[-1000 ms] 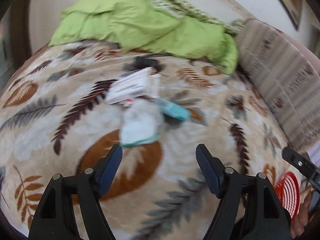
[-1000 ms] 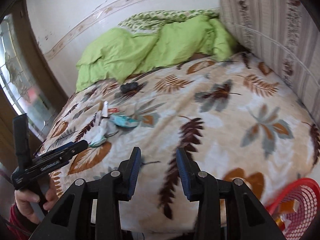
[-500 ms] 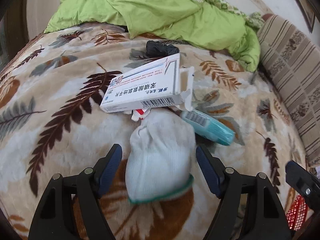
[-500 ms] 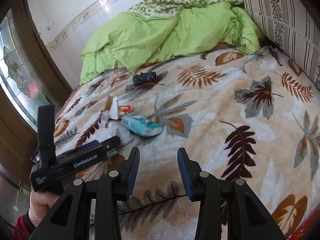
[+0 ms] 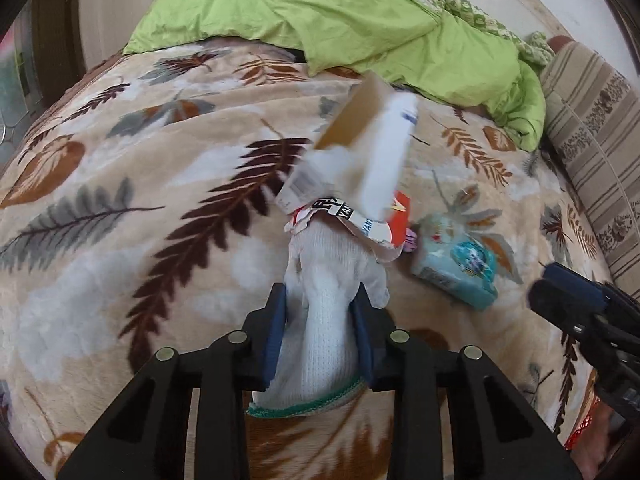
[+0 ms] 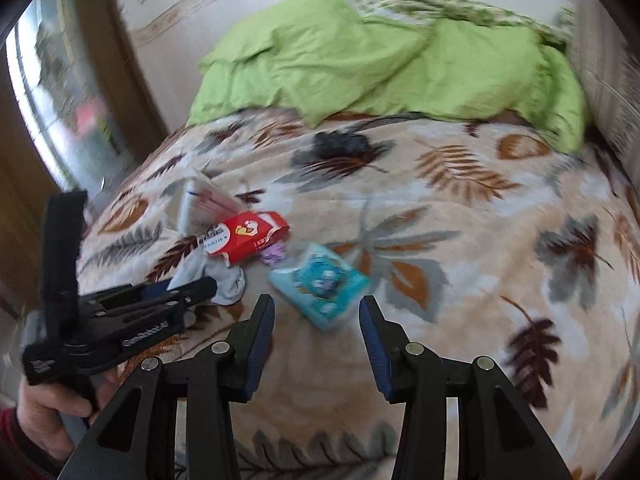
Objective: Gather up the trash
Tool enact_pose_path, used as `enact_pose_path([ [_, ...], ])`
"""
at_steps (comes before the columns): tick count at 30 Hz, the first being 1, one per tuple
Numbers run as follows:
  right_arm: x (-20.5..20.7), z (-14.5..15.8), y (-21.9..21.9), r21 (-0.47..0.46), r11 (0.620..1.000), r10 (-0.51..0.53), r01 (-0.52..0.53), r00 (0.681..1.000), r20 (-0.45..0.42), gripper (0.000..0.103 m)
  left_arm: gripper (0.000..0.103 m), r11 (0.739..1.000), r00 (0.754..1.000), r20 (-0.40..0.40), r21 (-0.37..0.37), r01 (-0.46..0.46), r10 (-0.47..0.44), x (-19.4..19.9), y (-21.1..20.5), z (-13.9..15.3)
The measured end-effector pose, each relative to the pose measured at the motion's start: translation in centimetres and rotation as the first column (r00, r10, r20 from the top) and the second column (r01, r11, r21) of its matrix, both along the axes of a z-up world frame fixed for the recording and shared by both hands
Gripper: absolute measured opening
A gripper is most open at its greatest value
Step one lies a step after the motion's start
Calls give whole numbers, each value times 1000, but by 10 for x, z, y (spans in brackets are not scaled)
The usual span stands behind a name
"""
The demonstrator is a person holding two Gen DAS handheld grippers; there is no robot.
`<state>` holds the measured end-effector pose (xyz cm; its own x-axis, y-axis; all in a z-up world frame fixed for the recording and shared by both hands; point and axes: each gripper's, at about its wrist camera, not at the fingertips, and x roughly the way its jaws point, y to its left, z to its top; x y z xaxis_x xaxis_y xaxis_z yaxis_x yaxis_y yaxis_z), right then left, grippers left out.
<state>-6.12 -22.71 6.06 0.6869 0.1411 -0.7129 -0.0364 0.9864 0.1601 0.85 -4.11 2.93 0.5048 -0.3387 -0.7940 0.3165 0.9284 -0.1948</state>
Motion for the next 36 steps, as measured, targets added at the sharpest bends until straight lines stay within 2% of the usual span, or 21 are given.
enact_pose_path([
  [2,17,-5,1,-31,999,-12,12,1000,6,47,31,1000,1000,-8,-12,-12,12,3,9,0],
  [3,27,-8,-3,-14,1000,-21,21,1000,6,47,31,1000,1000,-9,-17,-17,17,4,13,0],
  [7,58,-34,-31,120,990,-73,80,995,-67,47,31,1000,1000,-1,-23,-20,20,5,20,0],
  [9,63,-49,-39,213,973,-60,86,990,-127,47,31,1000,1000,2,-22,-11,11,5,22,0],
  [11,63,-50,-35,240,969,-25,60,989,-144,47,31,1000,1000,6,-22,-8,8,4,24,1],
  [15,50,-42,-8,180,982,76,-53,989,-126,47,31,999,1000,-4,-40,-26,26,7,32,1],
  [18,49,-44,18,50,992,121,-116,985,-121,47,31,999,1000,-2,-41,-28,28,7,33,2],
  [20,49,-45,31,-21,990,133,-136,985,-109,48,31,999,1000,0,-34,-27,27,6,33,1],
  [24,50,-49,43,-52,984,164,-171,979,-120,52,31,999,1000,5,-30,-24,25,4,34,0],
  [26,47,-52,49,-100,980,163,-175,979,-121,52,31,999,1000,6,-32,-27,27,3,35,1],
  [27,46,-51,50,-106,979,160,-173,980,-116,49,31,999,1000,7,-32,-30,30,2,36,1],
  [29,44,-49,48,-86,983,154,-164,981,-116,14,31,999,999,9,-36,-35,36,-1,36,3],
  [32,39,-39,39,-42,992,112,-116,990,-91,13,31,999,999,16,-35,-38,38,-7,34,8],
  [36,21,-18,31,-48,997,65,-66,998,-18,13,31,998,998,48,-47,-43,45,-18,34,18],
])
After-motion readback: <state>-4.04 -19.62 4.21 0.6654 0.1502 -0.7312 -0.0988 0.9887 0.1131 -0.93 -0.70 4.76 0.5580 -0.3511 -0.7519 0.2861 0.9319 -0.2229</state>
